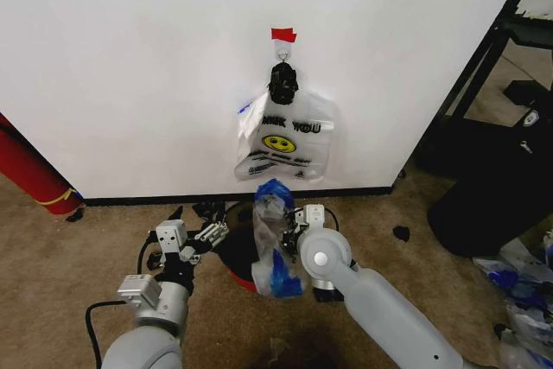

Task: Pick up the garbage bag from the wall and place it over the trash bin.

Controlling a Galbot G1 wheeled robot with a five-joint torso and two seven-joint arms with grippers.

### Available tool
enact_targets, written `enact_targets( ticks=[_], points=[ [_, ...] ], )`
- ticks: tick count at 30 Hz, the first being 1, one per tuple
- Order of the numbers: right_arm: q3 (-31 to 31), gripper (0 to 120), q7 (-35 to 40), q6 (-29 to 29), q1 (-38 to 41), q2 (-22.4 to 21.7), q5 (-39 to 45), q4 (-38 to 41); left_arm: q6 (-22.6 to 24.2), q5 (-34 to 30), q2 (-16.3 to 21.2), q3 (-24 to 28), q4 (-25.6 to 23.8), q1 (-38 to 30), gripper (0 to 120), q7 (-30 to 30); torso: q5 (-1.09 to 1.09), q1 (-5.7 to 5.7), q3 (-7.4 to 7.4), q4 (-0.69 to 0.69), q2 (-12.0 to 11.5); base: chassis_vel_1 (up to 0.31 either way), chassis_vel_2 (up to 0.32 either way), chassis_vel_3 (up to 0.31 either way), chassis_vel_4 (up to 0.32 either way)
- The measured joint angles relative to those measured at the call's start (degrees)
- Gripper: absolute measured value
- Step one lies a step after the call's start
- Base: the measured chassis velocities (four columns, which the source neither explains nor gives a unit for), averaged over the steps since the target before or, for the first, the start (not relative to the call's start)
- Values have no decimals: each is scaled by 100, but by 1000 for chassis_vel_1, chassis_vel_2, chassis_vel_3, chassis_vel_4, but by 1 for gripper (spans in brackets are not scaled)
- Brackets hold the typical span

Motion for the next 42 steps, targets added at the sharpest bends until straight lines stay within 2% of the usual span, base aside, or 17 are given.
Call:
enact_targets(
  ticks=[6, 10, 15, 16, 19, 21, 26, 29, 30, 35, 38, 39, 42],
  points=[
    [105, 1, -104, 105, -100, 16, -52, 100, 0, 29, -9, 52, 10, 2, 100, 0, 0, 0, 0, 1, 1, 0, 0, 0, 0],
    [211, 1, -405, 327, -371, -19, -458, 328, 10, 38, 30, 83, -16, 7, 100, 1, 0, 0, 0, 1, 1, 0, 0, 0, 0],
    [637, 1, -1289, 878, -1159, -190, -1501, 812, 139, -147, 392, 93, -215, -213, 100, 3, -1, -1, 0, -1, 1, 0, 0, 0, 0],
    [637, 1, -1289, 878, -1159, -190, -1501, 812, 139, -147, 392, 93, -215, -213, 100, 3, -1, -1, 0, -1, 1, 0, 0, 0, 0],
    [899, 1, -2083, 1292, -1541, -296, -2095, 973, 269, -448, 709, 106, -355, -389, 100, -7, 1, -1, 0, -2, 1, 0, 0, 0, 0],
    [1074, 1, -2451, 1570, -1777, -307, -2311, 1081, 366, -676, 941, 137, -452, -503, 100, -28, 0, -1, 0, -1, 1, 0, 0, 0, 0],
    [1268, 1, -2773, 1948, -2092, -222, -2467, 1200, 496, -963, 1228, 177, -586, -679, 100, -30, 0, -1, 0, -1, 1, 0, 0, 0, 0],
    [1399, 1, -3056, 2310, -2387, -90, -2508, 1272, 685, -1632, 1557, 190, -737, -1005, 100, -61, 0, -1, 0, 3, 1, 0, 0, 0, 0],
    [1399, 1, -3056, 2310, -2387, -90, -2508, 1272, 685, -1632, 1557, 190, -737, -1005, 100, -61, 0, -1, 0, 3, 1, 0, 0, 0, 0],
    [1565, 1, -3348, 2751, -2677, 181, -2489, 1359, 993, -3093, 2057, 257, -754, -1872, 100, -288, -1, -1, 0, 0, 1, 0, 0, 0, 0],
    [1623, 1, -3519, 2939, -2781, 345, -2589, 1403, 1271, -4271, 2300, 383, -754, -2651, 100, -555, -1, 0, 0, 0, 1, 0, 0, 0, 0],
    [1623, 1, -3519, 2939, -2781, 345, -2589, 1403, 1271, -4271, 2300, 383, -754, -2651, 100, -555, -1, 0, 0, 0, 1, 0, 0, 0, 0],
    [1650, 1, -3638, 3031, -2900, 377, -2805, 1455, 1470, -4876, 2455, 554, -754, -3279, 100, -742, -1, 0, 0, -1, 1, 0, 0, 0, 0]
  ],
)
